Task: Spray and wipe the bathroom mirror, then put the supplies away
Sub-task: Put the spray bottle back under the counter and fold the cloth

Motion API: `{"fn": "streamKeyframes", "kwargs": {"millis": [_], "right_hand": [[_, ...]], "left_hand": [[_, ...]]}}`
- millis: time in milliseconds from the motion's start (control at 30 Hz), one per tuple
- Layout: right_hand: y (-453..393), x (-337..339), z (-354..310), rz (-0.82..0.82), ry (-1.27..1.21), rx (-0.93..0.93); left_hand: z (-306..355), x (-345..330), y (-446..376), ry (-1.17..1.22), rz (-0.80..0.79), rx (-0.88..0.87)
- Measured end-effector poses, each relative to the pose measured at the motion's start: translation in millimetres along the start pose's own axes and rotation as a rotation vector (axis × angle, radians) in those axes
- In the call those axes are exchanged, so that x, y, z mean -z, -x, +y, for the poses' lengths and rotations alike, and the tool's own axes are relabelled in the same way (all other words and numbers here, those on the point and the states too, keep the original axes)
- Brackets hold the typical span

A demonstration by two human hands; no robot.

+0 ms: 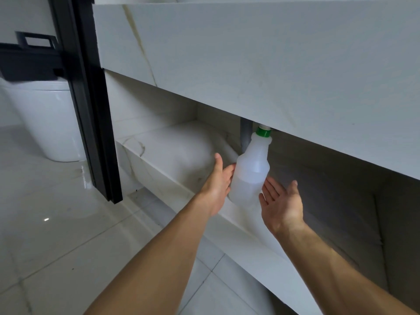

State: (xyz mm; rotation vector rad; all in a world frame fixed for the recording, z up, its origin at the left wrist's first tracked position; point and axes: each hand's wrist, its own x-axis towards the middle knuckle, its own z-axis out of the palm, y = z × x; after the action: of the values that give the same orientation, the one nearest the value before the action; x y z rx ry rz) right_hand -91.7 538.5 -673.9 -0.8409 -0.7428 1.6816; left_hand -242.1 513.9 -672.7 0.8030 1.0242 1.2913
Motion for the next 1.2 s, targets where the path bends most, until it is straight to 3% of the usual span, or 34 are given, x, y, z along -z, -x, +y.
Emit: {"fn": "streamKeyframes", "kwargs": {"millis": [333,467,1000,1200], "right_hand": [[9.9,-3.3,-1.8,0.025,-0.039,-0.014],[13.8,-5.7,-2.7,0.034,-0.095,-0.047],[33.4,-12.1,-11.3,0.179,-0.147,0.054],[62.5,-32.4,-3.0,0.193,-0.142,-0.007]], "left_hand": [[0.8,-0.6,-0.9,0.027,-0.03,0.001],[5.0,2.4,3.2,0.142,-0.01,0.007],[13.3,0.7,25.3,0.082,0.011,-0.052],[18.7,16.0,42.9,0.094,0.065,-0.089]]}}
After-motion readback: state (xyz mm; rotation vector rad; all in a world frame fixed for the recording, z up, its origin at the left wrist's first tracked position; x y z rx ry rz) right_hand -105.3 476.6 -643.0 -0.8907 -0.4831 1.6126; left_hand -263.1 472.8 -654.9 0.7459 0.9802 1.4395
